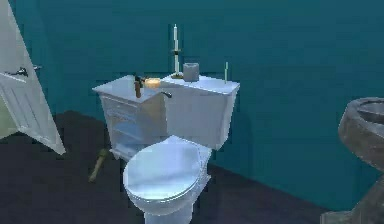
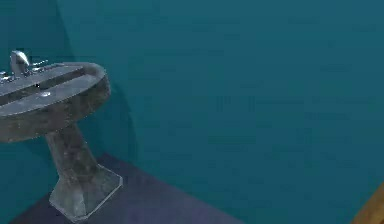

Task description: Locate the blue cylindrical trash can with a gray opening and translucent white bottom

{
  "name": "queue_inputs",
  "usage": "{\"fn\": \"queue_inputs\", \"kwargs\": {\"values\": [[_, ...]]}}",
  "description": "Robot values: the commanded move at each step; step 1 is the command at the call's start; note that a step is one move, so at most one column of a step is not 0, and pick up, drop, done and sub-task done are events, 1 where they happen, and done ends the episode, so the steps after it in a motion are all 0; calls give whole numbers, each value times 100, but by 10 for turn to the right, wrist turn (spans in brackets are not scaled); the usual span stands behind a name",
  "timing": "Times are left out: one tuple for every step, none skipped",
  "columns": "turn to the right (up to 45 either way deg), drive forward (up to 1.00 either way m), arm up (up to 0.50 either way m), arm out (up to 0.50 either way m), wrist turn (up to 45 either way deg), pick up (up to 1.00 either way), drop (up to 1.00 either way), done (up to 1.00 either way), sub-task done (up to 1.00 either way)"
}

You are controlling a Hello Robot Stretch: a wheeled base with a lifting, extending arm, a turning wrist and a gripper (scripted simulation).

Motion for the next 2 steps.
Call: {"fn": "queue_inputs", "kwargs": {"values": [[-450, 0, 0, 0, 0, 0, 0, 0, 0], [-150, 0, 0, 0, 0, 0, 0, 0, 0]]}}
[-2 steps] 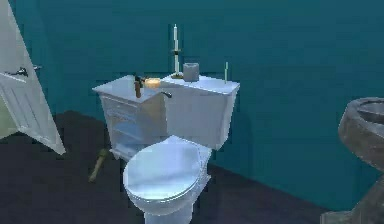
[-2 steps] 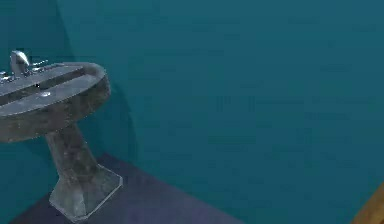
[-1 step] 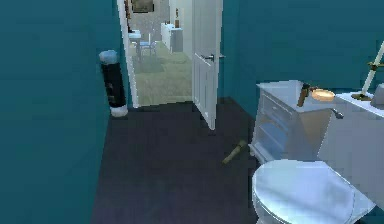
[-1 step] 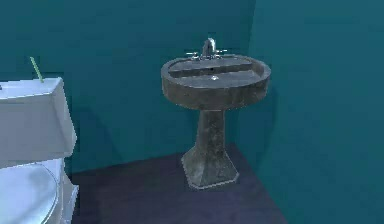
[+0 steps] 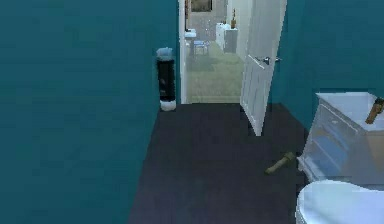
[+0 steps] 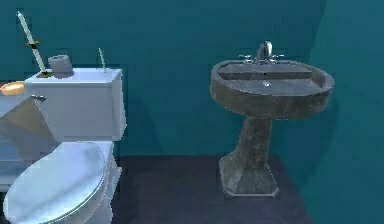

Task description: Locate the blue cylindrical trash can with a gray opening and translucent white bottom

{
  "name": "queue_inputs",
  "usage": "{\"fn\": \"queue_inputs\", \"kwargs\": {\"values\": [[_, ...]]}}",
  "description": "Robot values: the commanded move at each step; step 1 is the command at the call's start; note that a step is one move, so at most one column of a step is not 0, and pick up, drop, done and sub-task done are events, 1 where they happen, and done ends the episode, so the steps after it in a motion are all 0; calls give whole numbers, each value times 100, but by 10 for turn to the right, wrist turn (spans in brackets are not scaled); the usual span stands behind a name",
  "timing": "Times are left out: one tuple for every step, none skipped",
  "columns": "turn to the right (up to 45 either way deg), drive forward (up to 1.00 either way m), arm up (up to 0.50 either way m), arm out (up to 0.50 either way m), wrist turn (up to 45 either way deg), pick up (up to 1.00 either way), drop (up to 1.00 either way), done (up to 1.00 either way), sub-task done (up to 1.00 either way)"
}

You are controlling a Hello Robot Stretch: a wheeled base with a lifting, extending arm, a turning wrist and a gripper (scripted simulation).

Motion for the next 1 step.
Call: {"fn": "queue_inputs", "kwargs": {"values": [[0, 100, 0, 0, 0, 0, 0, 0, 0]]}}
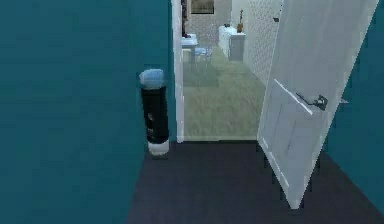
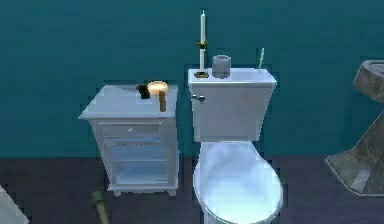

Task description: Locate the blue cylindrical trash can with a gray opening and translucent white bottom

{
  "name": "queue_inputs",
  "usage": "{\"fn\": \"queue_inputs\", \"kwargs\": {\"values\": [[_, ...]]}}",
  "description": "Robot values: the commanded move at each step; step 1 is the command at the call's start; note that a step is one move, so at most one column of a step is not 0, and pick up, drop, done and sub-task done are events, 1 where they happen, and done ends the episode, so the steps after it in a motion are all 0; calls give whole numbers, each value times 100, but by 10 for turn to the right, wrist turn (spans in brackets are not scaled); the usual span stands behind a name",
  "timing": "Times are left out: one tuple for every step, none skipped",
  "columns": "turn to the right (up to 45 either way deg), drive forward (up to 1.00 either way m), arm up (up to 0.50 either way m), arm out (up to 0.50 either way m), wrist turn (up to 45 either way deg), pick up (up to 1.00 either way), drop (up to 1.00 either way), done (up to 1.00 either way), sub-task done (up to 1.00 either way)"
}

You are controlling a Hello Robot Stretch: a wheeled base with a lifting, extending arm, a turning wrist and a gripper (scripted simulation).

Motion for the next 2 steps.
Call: {"fn": "queue_inputs", "kwargs": {"values": [[0, 100, 0, 0, 0, 0, 0, 0, 0], [-180, 0, 0, 0, 0, 0, 0, 0, 0]]}}
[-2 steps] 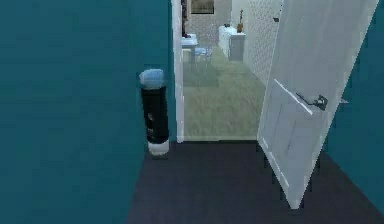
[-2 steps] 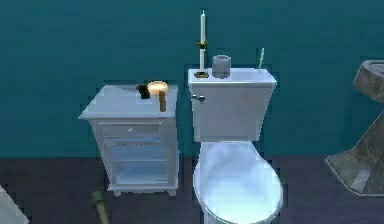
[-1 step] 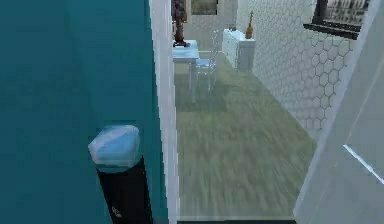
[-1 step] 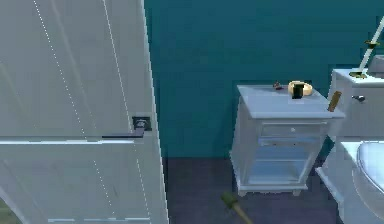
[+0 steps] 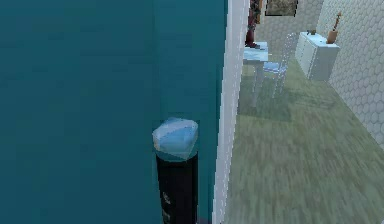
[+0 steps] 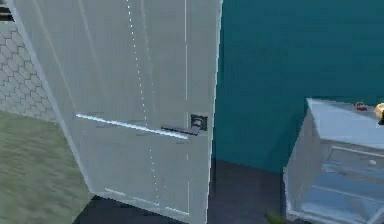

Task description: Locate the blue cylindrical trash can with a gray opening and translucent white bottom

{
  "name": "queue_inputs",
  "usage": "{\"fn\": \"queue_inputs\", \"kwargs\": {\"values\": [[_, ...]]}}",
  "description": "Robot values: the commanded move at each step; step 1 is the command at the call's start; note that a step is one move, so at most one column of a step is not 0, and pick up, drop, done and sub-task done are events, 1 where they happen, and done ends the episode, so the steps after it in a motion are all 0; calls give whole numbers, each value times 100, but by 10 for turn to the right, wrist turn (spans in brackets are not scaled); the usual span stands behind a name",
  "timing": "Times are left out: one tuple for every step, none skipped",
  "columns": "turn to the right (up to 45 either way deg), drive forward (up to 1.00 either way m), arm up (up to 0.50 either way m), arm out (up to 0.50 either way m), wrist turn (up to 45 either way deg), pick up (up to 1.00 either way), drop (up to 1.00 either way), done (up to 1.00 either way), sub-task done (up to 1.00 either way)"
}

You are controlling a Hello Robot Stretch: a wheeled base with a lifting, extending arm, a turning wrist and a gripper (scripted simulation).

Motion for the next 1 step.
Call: {"fn": "queue_inputs", "kwargs": {"values": [[0, 5, 0, 0, 0, 0, 0, 0, 0]]}}
